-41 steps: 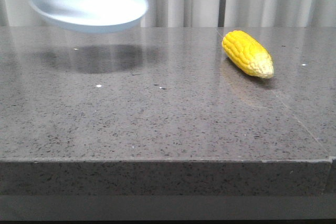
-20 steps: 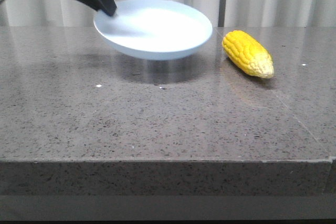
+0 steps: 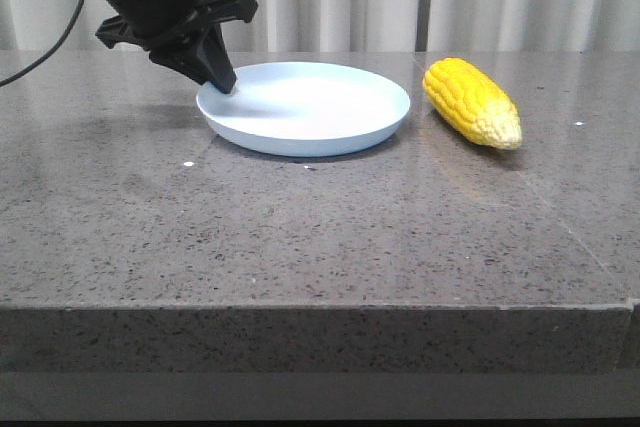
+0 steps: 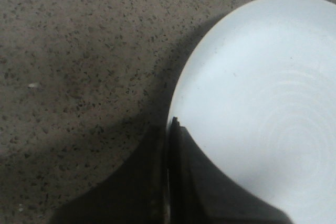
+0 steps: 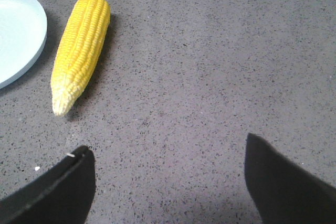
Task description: Place corn on plate with both arms
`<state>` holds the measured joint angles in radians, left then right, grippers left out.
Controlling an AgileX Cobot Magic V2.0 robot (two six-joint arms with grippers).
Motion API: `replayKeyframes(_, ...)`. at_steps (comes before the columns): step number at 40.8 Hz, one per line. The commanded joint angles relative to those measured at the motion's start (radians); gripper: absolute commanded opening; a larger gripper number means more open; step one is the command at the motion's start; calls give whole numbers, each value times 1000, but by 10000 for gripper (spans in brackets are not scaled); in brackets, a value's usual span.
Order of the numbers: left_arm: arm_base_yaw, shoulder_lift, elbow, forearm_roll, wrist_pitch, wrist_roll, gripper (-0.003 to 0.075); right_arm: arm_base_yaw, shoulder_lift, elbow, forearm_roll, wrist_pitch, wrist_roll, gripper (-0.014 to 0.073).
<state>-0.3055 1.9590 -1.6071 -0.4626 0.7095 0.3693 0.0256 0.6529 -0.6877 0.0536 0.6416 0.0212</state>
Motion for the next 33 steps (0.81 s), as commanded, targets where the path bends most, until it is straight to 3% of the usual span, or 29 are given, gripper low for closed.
replayKeyframes(1, -8, -52, -36, -29, -46, -3, 95, -6, 6, -33, 4, -61, -8, 606)
replayKeyframes(8, -8, -58, -38, -25, -37, -3, 353, -6, 6, -33, 4, -61, -8, 606)
replayKeyframes(11, -8, -78, -38, -15, -33, -3, 406, -6, 6, -33, 4, -61, -8, 606)
replayKeyframes(25, -15, -320, -29, 124, 86, -3, 409, -6, 6, -33, 4, -61, -8, 606)
replayKeyframes(33, -39, -513, 107, 186, 71, -3, 409, -6, 6, -33, 4, -61, -8, 606)
